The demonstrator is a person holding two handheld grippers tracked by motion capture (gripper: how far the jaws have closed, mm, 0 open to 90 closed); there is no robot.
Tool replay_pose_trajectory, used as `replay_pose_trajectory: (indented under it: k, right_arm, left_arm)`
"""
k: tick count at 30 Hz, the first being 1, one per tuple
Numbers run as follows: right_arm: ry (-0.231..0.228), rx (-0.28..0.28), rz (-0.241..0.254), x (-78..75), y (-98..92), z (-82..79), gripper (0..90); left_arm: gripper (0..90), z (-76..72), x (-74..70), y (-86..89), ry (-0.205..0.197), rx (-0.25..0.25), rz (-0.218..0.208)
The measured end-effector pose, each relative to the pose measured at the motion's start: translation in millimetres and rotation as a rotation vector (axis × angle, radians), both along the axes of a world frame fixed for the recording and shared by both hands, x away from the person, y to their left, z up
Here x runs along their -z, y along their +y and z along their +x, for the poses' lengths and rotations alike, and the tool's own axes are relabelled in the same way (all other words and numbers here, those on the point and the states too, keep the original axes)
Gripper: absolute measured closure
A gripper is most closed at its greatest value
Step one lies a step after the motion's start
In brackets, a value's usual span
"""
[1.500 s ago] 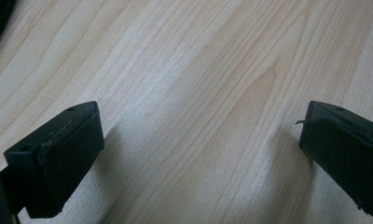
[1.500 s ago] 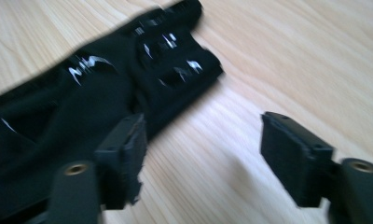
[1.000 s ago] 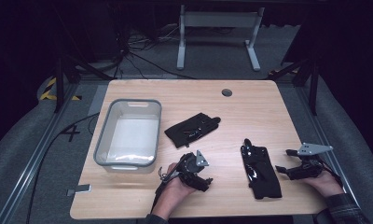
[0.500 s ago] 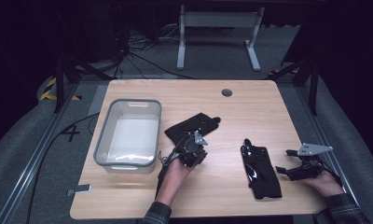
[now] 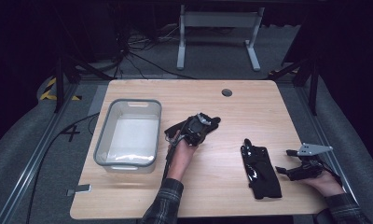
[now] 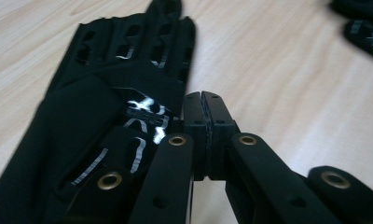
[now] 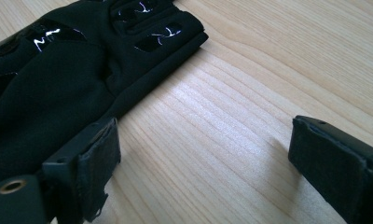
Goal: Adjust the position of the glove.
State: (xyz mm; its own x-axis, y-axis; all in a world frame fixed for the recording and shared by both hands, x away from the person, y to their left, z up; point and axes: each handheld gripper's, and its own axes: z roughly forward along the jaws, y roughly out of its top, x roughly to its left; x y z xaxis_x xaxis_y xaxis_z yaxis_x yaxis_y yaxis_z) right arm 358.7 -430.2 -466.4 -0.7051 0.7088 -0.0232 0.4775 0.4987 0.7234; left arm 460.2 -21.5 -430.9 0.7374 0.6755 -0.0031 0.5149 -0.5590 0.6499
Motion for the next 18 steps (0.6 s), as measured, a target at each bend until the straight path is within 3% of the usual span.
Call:
replay_pose_trajectory:
  k: [10,18]
  right_arm:
    - [0.000,-0.001,0.000,0.0,0.1,0.0,9.2]
    - [0.000,-0.001,0.000,0.1,0.1,0.1,9.1]
  left_arm:
    - [89.8,18.8,16.1,1.2,0.039,-0.021,0.025]
    - [89.8,12.3,17.5,-3.7,0.056,0.003,0.015]
